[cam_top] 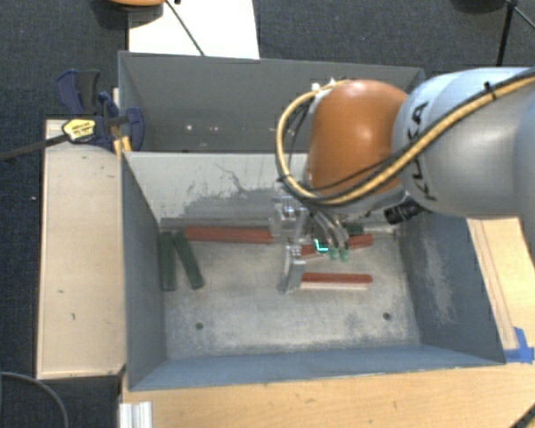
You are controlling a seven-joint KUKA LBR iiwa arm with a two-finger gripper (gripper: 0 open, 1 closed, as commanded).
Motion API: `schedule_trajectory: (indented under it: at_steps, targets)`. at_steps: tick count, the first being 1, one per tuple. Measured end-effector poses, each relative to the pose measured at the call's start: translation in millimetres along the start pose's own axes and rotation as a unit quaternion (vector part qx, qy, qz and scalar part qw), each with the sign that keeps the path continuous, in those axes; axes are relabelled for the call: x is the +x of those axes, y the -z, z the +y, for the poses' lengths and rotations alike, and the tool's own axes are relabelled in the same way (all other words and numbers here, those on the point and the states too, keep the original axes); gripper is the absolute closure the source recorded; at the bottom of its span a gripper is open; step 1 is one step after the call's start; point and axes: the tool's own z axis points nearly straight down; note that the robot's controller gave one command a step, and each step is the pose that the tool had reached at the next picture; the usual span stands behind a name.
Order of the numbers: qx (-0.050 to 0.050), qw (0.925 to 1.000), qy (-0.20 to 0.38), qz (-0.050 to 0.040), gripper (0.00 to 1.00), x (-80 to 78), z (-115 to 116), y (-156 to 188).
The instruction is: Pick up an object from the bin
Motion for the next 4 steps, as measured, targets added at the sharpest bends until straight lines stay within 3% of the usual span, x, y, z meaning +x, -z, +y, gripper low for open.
schedule_trajectory:
  at_steps: [1,2,4]
  targets:
    - [0.000,1.0000,-0.001,-0.0040,0.00,-1.9,-1,4]
    - [0.000,0.9992,0.039,-0.0061,0.00,-5.6,-73,-66]
    - [0.000,0.9999,0.014,-0.0033,0.00,8.4,-121,-66]
